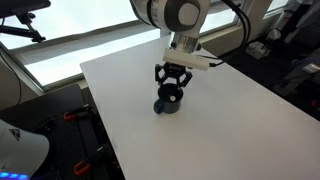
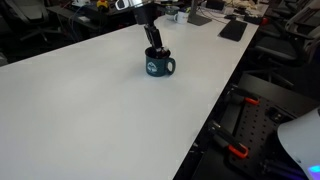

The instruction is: Place the marker to the right of the mug

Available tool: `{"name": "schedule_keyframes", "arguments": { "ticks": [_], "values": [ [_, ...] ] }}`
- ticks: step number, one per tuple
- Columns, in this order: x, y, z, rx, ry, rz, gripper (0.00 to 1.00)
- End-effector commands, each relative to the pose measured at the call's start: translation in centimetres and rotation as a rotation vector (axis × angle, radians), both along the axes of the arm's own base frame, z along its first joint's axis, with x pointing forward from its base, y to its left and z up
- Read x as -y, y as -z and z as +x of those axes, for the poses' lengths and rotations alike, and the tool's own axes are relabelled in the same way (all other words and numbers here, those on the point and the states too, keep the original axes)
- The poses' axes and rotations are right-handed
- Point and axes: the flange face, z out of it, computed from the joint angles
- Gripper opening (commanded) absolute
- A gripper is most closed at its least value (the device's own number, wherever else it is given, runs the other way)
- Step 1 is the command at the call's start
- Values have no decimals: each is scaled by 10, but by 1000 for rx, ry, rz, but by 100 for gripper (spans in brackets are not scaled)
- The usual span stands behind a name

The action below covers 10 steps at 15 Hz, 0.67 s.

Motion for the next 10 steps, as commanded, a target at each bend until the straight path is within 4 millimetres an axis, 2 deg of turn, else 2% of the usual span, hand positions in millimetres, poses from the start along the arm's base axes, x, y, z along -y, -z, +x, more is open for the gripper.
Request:
{"name": "schedule_keyframes", "arguments": {
  "ticks": [1,5,10],
  "values": [
    [1,-1,4,-15,8,-4,64],
    [3,-1,4,-12,16,-9,58],
    [17,-7,3,2,51,-10,60]
  ]
}}
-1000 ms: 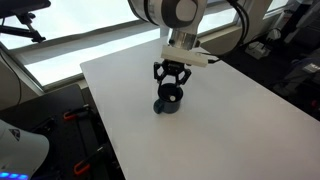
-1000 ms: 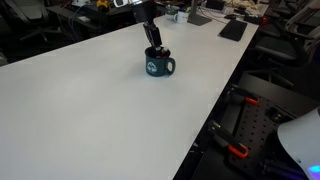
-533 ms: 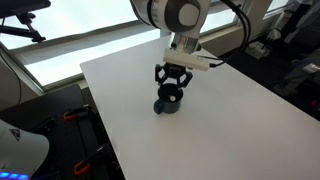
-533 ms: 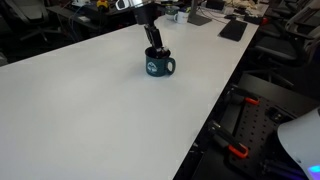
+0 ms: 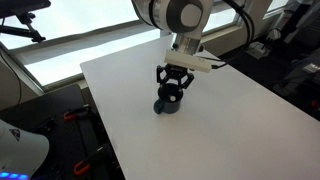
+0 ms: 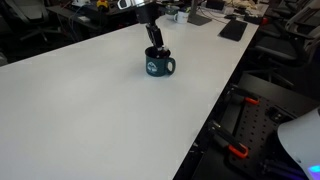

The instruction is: Place the marker to the right of the mug

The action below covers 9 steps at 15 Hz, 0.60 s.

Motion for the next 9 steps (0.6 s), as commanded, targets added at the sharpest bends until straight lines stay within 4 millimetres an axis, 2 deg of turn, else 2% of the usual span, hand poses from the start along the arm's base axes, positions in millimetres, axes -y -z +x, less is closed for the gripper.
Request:
{"name": "schedule_keyframes", "arguments": {
  "ticks": [1,3,4,9],
  "values": [
    [10,-5,3,-1,38,-10,60],
    [13,-2,2,-9,42,-15,57],
    [14,0,2,-13,44,-17,51],
    [10,16,1,-49,32,-21,53]
  ]
}}
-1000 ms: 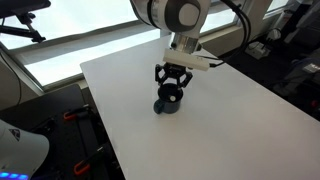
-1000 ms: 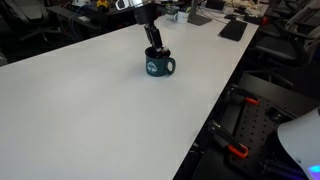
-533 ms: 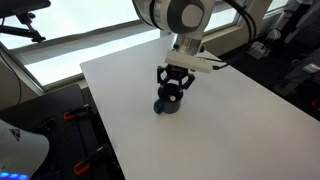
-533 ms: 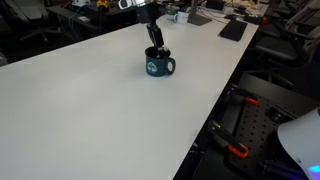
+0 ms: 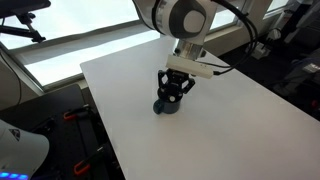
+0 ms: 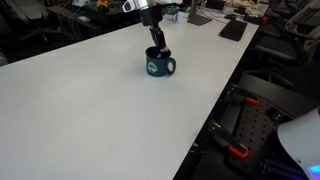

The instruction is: Place the marker to the right of the mug

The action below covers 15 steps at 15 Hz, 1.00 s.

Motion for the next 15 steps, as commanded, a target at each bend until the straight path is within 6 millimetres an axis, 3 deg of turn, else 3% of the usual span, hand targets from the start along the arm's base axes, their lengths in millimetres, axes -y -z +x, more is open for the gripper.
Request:
{"name": "schedule_keyframes", "arguments": {
  "ticks": [1,2,4,7,15],
  "values": [
    [-5,8,4,-37,3,-19,51],
    [-7,9,4,-43,1,-20,28],
    [-8,13,3,-49,-3,-17,25],
    [-8,12,4,-48,-4,-13,2],
    [-6,-4,1,-39,24,-8,5]
  ]
}}
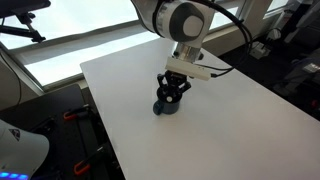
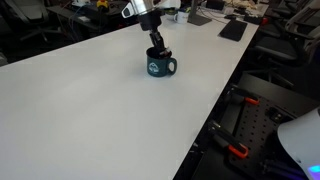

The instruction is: Place the marker to the right of the mug

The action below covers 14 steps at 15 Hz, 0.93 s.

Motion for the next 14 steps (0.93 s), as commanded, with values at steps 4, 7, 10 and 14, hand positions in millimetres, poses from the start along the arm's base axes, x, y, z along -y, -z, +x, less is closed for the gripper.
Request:
{"name": "schedule_keyframes", "arguments": {
  "ticks": [4,7,10,14],
  "values": [
    [-2,-39,-1,5,54,-25,5],
    [-3,-60,-3,16,54,-22,5],
    [3,-86,-2,99,89,-14,5],
    [26,-109,6,201,213,-34,5]
  ]
}}
